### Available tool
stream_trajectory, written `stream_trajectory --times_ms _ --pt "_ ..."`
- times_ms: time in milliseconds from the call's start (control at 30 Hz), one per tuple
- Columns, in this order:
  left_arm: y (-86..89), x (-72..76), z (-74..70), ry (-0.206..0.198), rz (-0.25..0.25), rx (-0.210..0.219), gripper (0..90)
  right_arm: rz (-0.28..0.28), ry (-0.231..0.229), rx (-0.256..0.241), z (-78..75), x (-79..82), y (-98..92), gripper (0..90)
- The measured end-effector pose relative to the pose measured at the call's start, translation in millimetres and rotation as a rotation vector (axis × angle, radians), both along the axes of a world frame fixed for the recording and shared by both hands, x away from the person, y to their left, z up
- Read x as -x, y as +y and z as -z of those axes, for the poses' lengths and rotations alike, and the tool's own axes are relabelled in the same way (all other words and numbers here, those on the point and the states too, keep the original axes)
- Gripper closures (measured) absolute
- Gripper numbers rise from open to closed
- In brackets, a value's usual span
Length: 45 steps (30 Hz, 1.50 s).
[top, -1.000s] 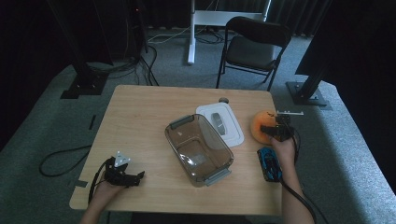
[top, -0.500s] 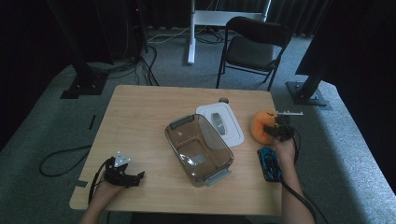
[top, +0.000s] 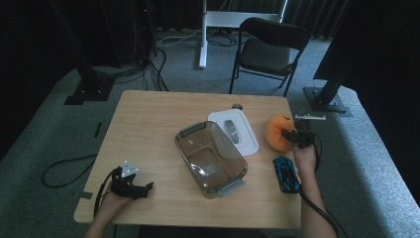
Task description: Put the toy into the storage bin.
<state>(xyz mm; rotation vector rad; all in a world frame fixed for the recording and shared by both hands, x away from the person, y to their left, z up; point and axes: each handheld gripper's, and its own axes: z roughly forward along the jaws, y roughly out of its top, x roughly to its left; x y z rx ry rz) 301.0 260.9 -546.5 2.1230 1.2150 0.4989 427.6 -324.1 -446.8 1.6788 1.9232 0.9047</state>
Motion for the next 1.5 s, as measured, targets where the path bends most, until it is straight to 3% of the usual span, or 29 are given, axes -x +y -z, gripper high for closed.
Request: stream_trajectory --times_ms 433,1067,1500 --pt "0.0 0.0 0.0 0.0 -0.001 0.0 1.6 -0.097 -0.068 0.002 -35.4 26.6 20.8 70.7" --pt "0.1 -0.2 0.0 -0.001 0.002 -0.001 1.6 -0.22 -0.157 -0.007 -71.1 52.7 52.4 70.6" --pt "0.1 -0.3 0.0 -0.001 0.001 0.0 1.6 -0.358 -0.194 -0.033 -93.0 68.9 85.1 70.5"
